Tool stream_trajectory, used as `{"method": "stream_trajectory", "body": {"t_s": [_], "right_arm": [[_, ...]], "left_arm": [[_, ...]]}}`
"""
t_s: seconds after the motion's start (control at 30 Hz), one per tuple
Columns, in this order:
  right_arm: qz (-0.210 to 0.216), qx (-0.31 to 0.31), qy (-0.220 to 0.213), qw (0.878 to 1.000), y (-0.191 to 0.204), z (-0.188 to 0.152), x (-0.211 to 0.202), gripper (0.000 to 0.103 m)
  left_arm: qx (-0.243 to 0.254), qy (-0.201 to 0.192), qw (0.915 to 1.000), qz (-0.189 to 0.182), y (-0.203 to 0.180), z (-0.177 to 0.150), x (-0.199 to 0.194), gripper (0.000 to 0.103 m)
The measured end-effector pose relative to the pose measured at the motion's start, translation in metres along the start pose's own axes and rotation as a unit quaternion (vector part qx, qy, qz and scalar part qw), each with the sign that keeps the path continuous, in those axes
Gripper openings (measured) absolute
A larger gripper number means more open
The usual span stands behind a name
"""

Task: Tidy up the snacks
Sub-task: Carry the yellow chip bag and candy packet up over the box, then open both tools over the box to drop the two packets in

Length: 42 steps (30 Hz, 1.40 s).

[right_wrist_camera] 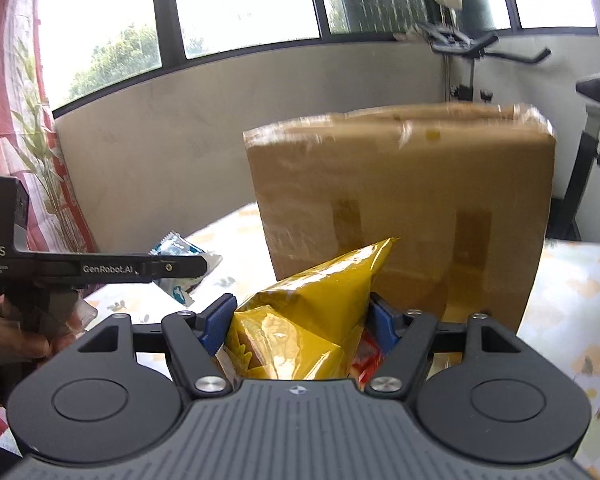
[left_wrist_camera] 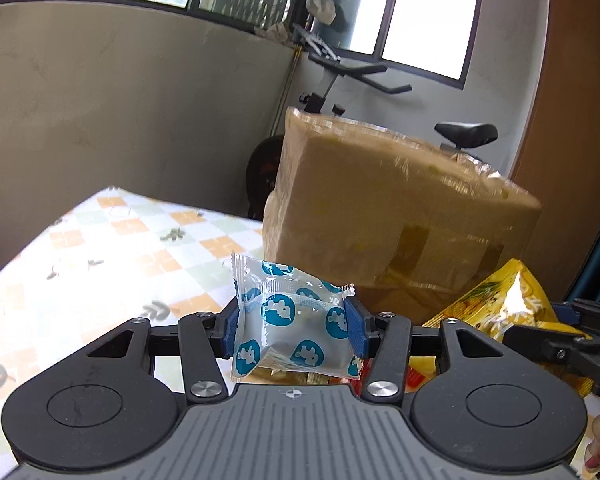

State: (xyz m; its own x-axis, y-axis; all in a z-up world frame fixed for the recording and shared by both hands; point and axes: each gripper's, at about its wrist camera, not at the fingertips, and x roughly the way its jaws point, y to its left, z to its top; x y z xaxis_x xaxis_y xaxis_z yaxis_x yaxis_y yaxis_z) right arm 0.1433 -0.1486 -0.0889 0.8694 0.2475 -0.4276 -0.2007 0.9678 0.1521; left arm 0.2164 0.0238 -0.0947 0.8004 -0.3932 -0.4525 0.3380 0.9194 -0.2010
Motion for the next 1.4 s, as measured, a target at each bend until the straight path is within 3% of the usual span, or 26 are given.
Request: {"method": "stream_trajectory", "body": {"t_s": [0.43,0.7,0.9,1.1,1.4], "right_arm": [[-0.003,-0.044,-0.088,0.995,0.0,0.065,-0.031,0.071],[-0.03,-0.075,-0.112,0.99,-0.021,0.105,-0.027,0.071],[-0.059,-0.085,-0.111,0.988,-0.051,0.129,-0.001,0.071],[-0.075,-0.074,-0.106,0.989,-0.078,0.15,0.044,0.071],[-0.075,0.009,-0.058,0.995,-0.112,0.169,0.107,0.07]], "left_arm": [[0.029,-0.068,0.9967,-0.032,-0.02,0.059,-0.012,0.054],[0.046,-0.087,0.9933,-0.06,-0.044,0.101,0.001,0.054],[0.047,-0.09,0.9923,-0.071,-0.053,0.128,0.029,0.054],[0.061,-0.076,0.9938,-0.054,-0.056,0.142,0.064,0.054],[0.075,-0.037,0.9962,-0.027,-0.056,0.154,0.105,0.054]]}}
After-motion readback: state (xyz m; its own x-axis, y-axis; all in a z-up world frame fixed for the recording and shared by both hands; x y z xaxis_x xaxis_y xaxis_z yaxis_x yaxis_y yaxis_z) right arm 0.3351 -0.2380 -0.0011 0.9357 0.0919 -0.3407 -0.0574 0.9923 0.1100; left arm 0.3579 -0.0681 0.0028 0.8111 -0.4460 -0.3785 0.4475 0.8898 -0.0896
